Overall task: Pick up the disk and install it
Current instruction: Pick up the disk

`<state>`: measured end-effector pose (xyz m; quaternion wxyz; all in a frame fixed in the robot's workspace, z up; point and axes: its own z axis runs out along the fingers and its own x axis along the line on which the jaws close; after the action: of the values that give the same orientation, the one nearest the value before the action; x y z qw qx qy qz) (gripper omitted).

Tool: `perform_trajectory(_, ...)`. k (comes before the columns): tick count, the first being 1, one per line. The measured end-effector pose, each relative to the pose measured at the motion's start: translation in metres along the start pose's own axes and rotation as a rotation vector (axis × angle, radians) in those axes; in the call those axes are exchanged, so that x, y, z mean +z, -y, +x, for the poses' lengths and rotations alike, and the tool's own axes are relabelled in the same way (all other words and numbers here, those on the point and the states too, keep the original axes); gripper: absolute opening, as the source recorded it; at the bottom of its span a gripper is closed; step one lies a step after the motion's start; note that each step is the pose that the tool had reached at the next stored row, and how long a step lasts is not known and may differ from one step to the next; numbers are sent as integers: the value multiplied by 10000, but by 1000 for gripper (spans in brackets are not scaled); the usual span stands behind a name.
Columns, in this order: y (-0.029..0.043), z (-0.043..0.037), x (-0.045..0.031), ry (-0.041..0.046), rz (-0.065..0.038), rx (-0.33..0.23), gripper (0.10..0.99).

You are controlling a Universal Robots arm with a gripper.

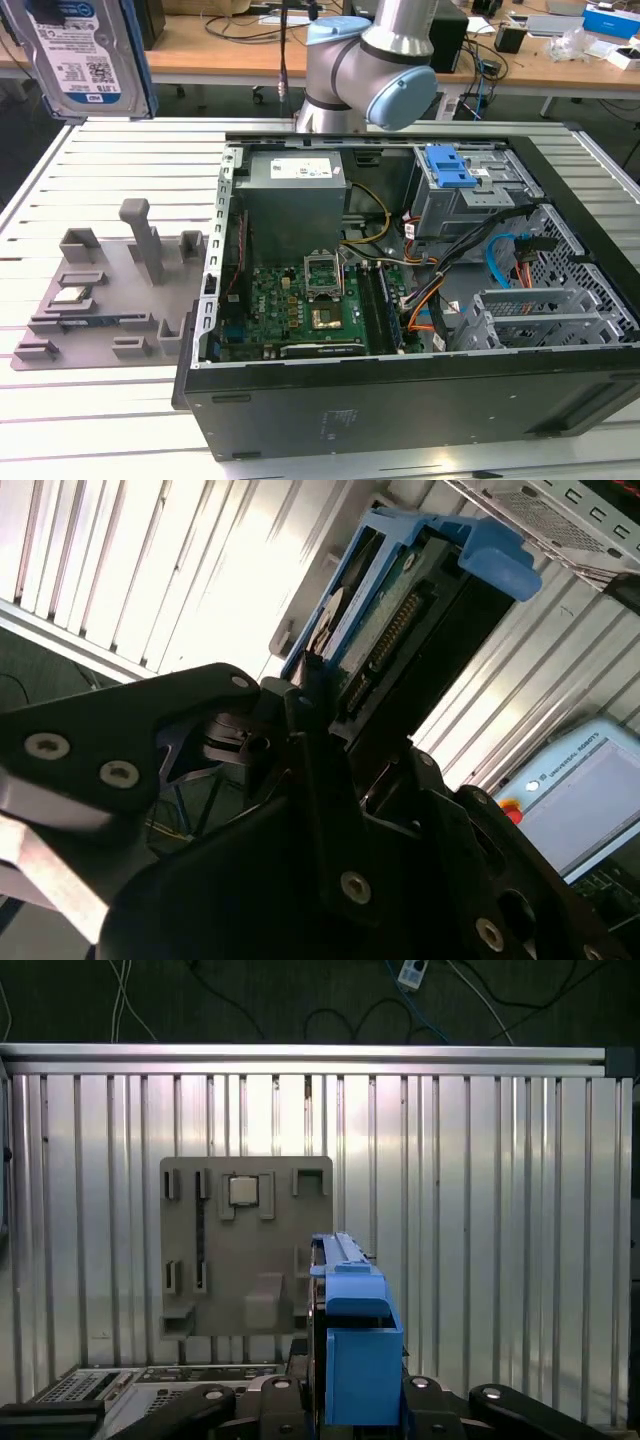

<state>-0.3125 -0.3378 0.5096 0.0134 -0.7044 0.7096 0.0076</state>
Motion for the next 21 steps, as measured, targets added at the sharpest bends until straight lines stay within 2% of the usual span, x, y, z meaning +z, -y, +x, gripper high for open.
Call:
perform_trajectory(1, 132, -1, 1, -2, -1, 0, 361)
perform_trajectory(3, 265, -2, 3, -4, -10, 1, 361)
perform_trajectory(7, 461, -3, 4, -4, -34, 0, 361)
perform_trajectory(8, 540, -4, 5, -4, -43, 2, 361)
perform_trajectory(10, 638, -4, 5, -4, -55, 0, 361)
perform_trajectory(11, 729, -5, 7, -3, -64, 3, 361)
perform_trajectory(12, 850, -6, 8, -4, -79, 1, 361)
perform_trajectory(13, 925, -7, 8, -5, -89, 3, 361)
perform_trajectory(14, 965, -7, 8, -5, -94, 3, 361)
perform_trajectory(17, 1165, -9, 11, -4, -117, 4, 361)
perform_trajectory(20, 1300, -10, 11, -5, -135, 5, 361)
perform_trajectory(21, 1377, -10, 12, -5, -144, 3, 361)
